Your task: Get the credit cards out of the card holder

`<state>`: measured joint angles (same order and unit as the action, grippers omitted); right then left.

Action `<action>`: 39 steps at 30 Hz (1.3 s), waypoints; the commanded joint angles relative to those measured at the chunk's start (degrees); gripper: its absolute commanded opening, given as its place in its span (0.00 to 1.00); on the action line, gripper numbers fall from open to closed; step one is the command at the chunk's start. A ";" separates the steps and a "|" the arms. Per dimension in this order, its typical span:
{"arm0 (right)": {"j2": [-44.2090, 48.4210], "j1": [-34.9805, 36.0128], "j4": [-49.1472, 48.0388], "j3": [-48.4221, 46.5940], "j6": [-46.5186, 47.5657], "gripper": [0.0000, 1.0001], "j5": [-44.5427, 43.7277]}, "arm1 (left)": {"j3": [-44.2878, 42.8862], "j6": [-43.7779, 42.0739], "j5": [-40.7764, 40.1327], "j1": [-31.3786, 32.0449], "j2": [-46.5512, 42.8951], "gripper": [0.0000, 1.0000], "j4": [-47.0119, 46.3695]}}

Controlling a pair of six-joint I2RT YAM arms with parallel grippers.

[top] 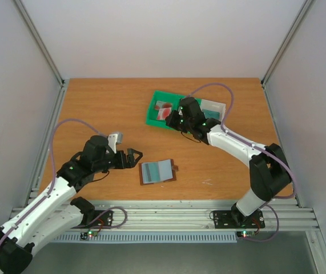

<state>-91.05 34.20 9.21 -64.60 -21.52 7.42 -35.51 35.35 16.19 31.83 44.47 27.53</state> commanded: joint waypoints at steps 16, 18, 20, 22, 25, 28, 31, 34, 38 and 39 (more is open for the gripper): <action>-20.54 -4.14 2.73 -19.20 -1.24 0.01 -2.48 | 3.82 1.36 -0.04 -0.13 -4.29 0.99 0.16; -22.29 -4.27 3.74 -21.26 -1.50 0.01 -3.01 | 4.27 1.79 -0.38 -0.13 -5.18 0.99 0.52; -24.69 -4.59 4.91 -23.48 -1.75 0.01 -2.82 | 4.48 1.99 -0.75 -0.14 -6.03 0.99 0.84; -26.71 -4.91 6.51 -25.80 -2.10 0.01 -2.51 | 4.20 2.08 -1.17 -0.11 -6.57 0.99 1.55; -28.85 -5.02 6.92 -27.88 -2.06 0.01 -2.87 | 3.52 1.68 -1.55 -0.16 -7.12 0.99 2.52; -31.24 -5.32 8.75 -31.12 -1.78 0.01 -2.70 | 3.33 1.39 -2.14 -0.17 -7.42 0.99 3.32; -32.85 -5.70 9.33 -33.21 -1.81 0.01 -2.59 | 3.27 1.17 -2.25 -0.19 -7.93 0.99 4.22; -34.35 -6.04 10.34 -35.21 -1.66 0.01 -2.22 | 3.37 1.08 -2.69 -0.18 -8.82 1.00 4.78; -36.40 -6.48 11.88 -38.68 -0.98 0.01 -1.84 | 3.28 1.08 -3.45 -0.12 -9.78 0.99 4.88; -37.29 -6.63 12.59 -39.78 -0.79 0.01 -1.49 | 3.24 1.04 -3.57 -0.16 -9.87 0.99 5.09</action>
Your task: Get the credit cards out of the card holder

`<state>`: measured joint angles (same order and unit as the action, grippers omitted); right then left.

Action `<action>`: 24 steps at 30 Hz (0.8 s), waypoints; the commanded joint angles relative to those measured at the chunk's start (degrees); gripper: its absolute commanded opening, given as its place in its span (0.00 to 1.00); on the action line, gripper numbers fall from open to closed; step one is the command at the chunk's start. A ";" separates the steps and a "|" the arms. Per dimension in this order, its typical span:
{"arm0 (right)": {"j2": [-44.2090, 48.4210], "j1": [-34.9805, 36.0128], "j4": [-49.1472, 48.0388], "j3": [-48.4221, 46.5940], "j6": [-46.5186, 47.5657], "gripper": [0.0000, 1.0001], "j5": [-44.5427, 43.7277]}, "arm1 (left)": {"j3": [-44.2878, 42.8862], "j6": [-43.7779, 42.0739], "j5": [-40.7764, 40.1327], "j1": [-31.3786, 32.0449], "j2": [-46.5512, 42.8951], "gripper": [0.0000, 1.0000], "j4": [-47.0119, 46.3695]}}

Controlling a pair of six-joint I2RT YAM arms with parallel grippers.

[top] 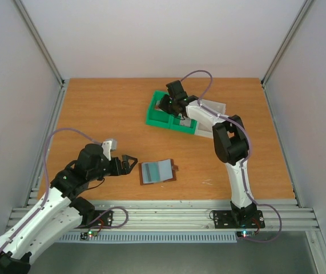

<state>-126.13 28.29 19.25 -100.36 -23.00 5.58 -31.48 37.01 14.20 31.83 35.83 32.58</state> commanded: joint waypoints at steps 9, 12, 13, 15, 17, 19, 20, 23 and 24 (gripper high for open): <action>-5.28 -1.57 5.20 -8.21 2.06 0.05 1.26 | -0.62 -1.07 -1.97 -0.14 -1.42 0.99 1.19; -6.45 -1.68 7.02 -10.23 2.70 0.07 0.98 | -0.61 -1.03 -2.13 -0.17 -1.26 0.99 0.90; -6.88 -1.74 7.96 -11.09 3.01 0.08 0.86 | -0.74 -1.10 -2.13 -0.16 -1.18 0.99 0.79; -7.67 -1.84 9.63 -12.63 3.21 0.09 0.54 | -0.90 -1.24 -2.06 -0.18 -1.04 0.99 0.75; -7.90 -1.89 10.34 -13.15 3.43 0.11 0.42 | -0.94 -1.33 -2.07 -0.18 -0.86 0.99 0.76; -7.84 -1.93 10.54 -13.26 3.58 0.13 0.29 | -1.02 -1.38 -2.07 -0.15 -0.78 0.99 0.75; -7.87 -1.93 10.79 -13.47 3.66 0.15 0.10 | -0.99 -1.37 -2.07 -0.19 -0.82 0.99 0.80; -7.75 -2.01 11.93 -14.16 3.91 0.18 -0.47 | -0.97 -1.20 -2.07 -0.19 -0.71 0.99 1.00; -7.73 -2.01 12.30 -14.48 4.01 0.19 -0.48 | -1.02 -1.23 -2.13 -0.18 -0.73 0.99 1.08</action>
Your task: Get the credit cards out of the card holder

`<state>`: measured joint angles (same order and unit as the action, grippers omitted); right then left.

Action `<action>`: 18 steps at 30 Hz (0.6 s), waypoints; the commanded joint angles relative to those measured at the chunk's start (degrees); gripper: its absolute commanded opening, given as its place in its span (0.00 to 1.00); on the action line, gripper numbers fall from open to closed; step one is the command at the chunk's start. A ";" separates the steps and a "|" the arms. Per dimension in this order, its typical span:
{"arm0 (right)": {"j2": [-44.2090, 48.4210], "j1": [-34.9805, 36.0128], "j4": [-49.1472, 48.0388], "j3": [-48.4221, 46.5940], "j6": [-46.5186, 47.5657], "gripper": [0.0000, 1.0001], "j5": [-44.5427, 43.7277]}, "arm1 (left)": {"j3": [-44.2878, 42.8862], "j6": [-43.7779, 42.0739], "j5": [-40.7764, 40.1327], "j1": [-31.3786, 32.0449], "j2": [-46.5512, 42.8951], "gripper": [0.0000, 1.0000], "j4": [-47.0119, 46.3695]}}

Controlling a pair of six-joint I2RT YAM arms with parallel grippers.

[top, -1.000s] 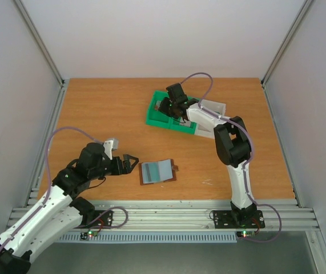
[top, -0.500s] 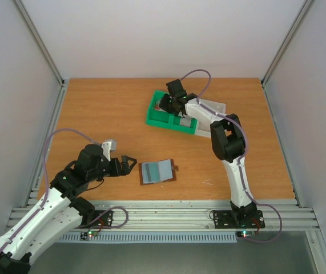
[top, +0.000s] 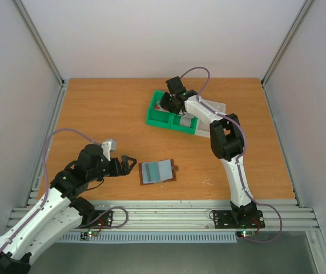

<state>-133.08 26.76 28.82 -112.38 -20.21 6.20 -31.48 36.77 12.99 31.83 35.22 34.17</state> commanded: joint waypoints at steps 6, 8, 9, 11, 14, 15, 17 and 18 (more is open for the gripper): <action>-0.32 -0.57 5.84 -5.38 2.43 0.22 -1.16 | -1.21 -0.53 -1.04 -0.19 0.43 0.99 0.07; 0.13 -0.58 6.70 -6.22 3.51 0.26 -0.89 | -1.17 -0.33 -1.15 -0.14 0.79 0.99 0.06; 0.41 -0.53 7.40 -6.62 4.03 0.28 -0.92 | -1.20 -0.11 -1.37 -0.19 0.93 0.99 0.19; 1.14 -0.57 9.09 -7.37 4.94 0.29 -1.24 | -1.35 0.19 -2.01 -0.18 1.39 0.99 0.89; 2.89 -0.57 10.97 -7.55 5.69 0.30 -1.53 | -1.93 0.31 -2.37 -0.19 2.47 0.99 1.90; 3.49 -0.57 11.59 -7.51 5.70 0.30 -1.38 | -2.10 0.38 -2.17 -0.14 2.96 0.99 2.12; 5.07 -0.49 12.43 -6.79 5.70 0.30 -0.41 | -2.38 0.39 -1.84 -0.19 3.81 0.99 2.23; 6.28 -0.53 12.32 -5.49 5.63 0.30 0.17 | -2.49 0.47 -1.83 -0.19 4.30 0.99 2.35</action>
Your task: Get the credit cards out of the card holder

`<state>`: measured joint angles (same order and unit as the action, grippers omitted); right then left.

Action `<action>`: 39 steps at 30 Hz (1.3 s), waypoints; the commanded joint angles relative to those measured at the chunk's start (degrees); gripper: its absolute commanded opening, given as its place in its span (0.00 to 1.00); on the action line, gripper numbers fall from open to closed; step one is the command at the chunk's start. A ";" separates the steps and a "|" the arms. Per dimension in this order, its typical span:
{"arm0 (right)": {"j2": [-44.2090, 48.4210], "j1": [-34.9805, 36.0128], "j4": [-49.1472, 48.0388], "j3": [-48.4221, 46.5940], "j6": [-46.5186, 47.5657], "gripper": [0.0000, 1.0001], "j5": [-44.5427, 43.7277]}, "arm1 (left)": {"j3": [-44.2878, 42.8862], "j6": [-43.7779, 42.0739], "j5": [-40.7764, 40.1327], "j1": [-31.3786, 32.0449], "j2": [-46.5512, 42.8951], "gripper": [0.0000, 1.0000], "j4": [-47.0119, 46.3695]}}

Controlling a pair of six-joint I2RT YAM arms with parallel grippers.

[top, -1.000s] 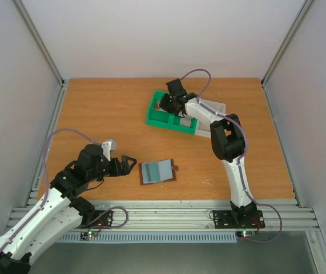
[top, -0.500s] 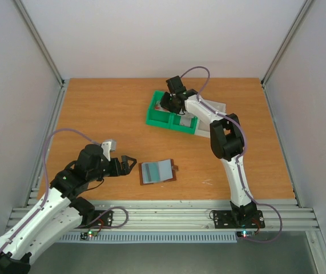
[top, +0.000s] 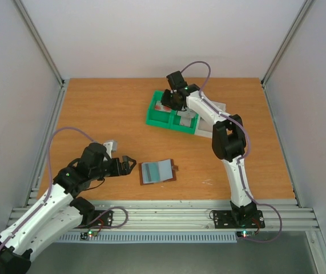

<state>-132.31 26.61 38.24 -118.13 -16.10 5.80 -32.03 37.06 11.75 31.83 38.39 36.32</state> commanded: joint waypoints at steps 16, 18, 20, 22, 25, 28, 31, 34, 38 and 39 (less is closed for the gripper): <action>33.17 3.49 -2.85 31.00 3.08 0.31 10.35 | 2.28 5.28 6.78 -0.19 7.45 0.94 -9.20; 35.79 4.37 -3.08 34.39 3.94 0.31 11.73 | 2.83 6.30 7.86 -0.20 8.39 0.94 -11.05; 37.64 5.38 -2.44 37.63 4.51 0.31 12.87 | 3.58 7.34 8.76 -0.19 9.34 0.93 -13.33; 39.35 6.44 -2.72 40.89 4.82 0.31 13.49 | 4.42 8.26 9.58 -0.19 10.36 0.92 -15.68; 41.92 8.47 -4.43 45.78 4.93 0.31 14.44 | 4.93 9.50 10.49 -0.18 12.67 0.89 -18.11; 43.08 10.36 -5.93 49.88 4.35 0.30 15.01 | 5.43 10.58 11.48 -0.19 14.88 0.87 -20.93; 43.64 12.36 -8.78 53.67 3.12 0.29 16.01 | 6.19 11.55 12.75 -0.19 16.87 0.84 -24.11; 43.01 14.11 -10.43 55.31 2.82 0.28 16.43 | 6.92 12.64 13.89 -0.19 18.47 0.83 -27.06; 41.56 16.05 -11.98 56.34 2.50 0.28 17.24 | 6.63 13.68 15.25 -0.19 20.60 0.81 -28.19; 41.26 16.53 -12.29 56.67 2.52 0.28 17.11 | 6.35 13.79 15.64 -0.17 20.99 0.81 -28.26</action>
<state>-90.26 41.34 29.82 -62.26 -13.02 21.71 -25.76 49.54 25.06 31.81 57.84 13.32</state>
